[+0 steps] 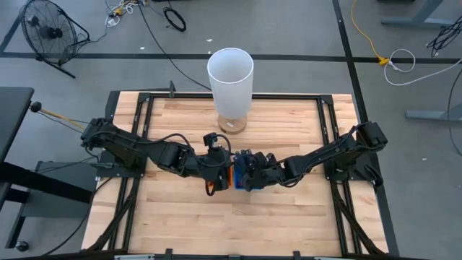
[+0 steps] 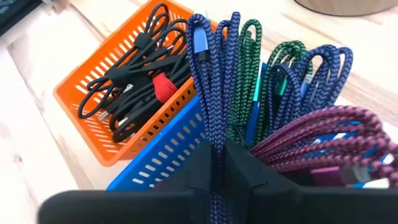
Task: Pick & Place USB Port
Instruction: Put the blue USB cable into the blue bin, then return to Home Position
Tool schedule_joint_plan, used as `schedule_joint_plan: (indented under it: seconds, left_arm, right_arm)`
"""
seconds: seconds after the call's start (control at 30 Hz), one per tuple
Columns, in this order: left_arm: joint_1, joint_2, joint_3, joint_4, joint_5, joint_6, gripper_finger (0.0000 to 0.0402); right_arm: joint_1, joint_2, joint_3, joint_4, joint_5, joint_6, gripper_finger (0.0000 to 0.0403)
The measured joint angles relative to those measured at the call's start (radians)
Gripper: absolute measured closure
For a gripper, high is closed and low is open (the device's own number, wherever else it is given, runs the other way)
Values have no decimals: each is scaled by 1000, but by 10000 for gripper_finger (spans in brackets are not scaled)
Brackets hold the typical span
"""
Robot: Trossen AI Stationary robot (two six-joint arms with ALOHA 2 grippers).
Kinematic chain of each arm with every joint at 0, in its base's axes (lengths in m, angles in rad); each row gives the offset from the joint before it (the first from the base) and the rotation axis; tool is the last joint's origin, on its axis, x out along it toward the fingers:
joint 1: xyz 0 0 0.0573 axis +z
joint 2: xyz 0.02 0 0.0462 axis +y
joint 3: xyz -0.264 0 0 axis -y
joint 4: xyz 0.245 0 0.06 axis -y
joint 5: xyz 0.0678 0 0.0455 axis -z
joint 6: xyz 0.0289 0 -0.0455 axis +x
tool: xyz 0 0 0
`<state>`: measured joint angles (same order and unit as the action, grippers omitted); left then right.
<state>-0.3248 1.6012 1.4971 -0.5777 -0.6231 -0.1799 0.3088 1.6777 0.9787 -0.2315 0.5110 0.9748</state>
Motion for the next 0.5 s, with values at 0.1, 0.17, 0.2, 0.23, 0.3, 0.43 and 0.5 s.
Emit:
schedule_joint_plan:
  seconds: [0.1, 0.17, 0.2, 0.23, 0.3, 0.43, 0.5]
  left_arm:
    - [0, 0, 0, 0, 0, 0, 283]
    - [0, 0, 0, 0, 0, 0, 283]
    - [0, 0, 0, 0, 0, 0, 283]
    - [0, 0, 0, 0, 0, 0, 283]
    - [0, 0, 0, 0, 0, 0, 283]
    - [0, 0, 0, 0, 0, 0, 283]
    - [0, 0, 0, -1, 0, 0, 283]
  right_arm:
    - [0, 0, 0, 10, 0, -15, 349]
    - [0, 0, 0, 12, 4, -16, 334]
    - [0, 0, 0, 12, 4, -17, 328]
    - [0, 0, 0, 12, 4, -21, 322]
    - [0, 0, 0, 22, 5, -35, 313]
    - [0, 0, 0, 53, 5, -68, 303]
    - [0, 0, 0, 66, 5, -84, 302]
